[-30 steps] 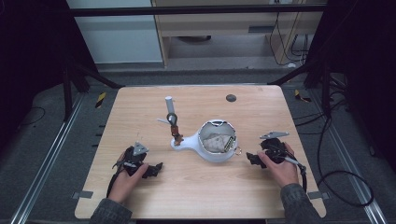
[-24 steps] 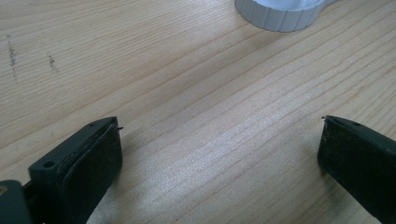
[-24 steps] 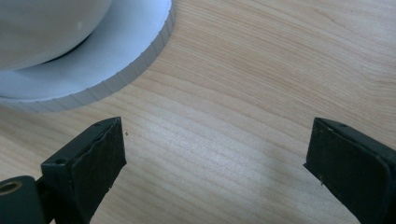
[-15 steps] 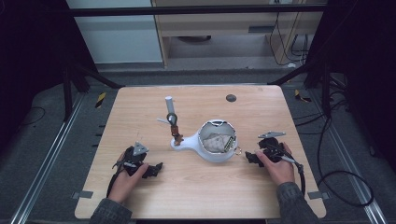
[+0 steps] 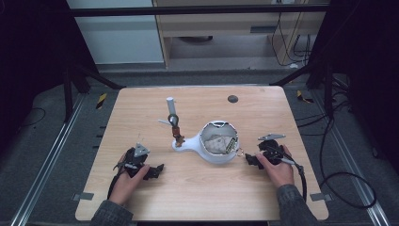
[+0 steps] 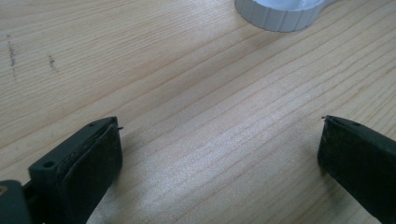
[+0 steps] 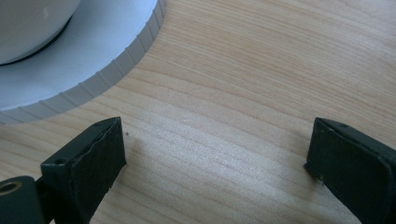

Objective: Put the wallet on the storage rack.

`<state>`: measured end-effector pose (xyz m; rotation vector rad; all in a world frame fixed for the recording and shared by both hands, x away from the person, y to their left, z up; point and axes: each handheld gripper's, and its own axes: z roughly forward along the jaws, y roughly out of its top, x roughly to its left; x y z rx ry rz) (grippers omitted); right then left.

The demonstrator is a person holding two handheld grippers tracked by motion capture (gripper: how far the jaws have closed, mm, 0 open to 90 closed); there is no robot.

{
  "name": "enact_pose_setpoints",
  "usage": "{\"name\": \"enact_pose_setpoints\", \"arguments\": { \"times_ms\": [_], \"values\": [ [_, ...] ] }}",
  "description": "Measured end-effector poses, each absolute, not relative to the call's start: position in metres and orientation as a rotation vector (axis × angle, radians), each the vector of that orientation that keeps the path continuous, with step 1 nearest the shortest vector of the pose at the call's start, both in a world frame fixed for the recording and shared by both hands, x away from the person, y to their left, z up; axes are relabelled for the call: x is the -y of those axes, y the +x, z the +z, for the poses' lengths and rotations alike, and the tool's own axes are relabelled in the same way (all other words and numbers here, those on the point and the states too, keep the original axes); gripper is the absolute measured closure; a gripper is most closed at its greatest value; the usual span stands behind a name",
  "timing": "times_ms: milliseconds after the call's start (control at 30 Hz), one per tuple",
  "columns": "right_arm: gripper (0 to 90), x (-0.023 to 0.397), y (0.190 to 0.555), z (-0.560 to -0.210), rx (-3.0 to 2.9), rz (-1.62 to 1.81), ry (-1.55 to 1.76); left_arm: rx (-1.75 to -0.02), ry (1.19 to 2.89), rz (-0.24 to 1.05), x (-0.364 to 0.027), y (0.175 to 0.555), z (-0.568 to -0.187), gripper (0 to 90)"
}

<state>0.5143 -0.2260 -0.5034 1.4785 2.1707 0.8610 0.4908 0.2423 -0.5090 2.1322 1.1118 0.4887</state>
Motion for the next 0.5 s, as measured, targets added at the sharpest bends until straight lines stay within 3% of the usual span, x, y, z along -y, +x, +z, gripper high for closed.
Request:
{"name": "enact_pose_setpoints", "arguments": {
  "times_ms": [500],
  "values": [
    [0.8,0.2219,0.5064,-0.5125,-2.078,0.884,1.448,-1.112,2.132,0.49,-0.242,0.4908,-0.509,0.0]
  ]
}}
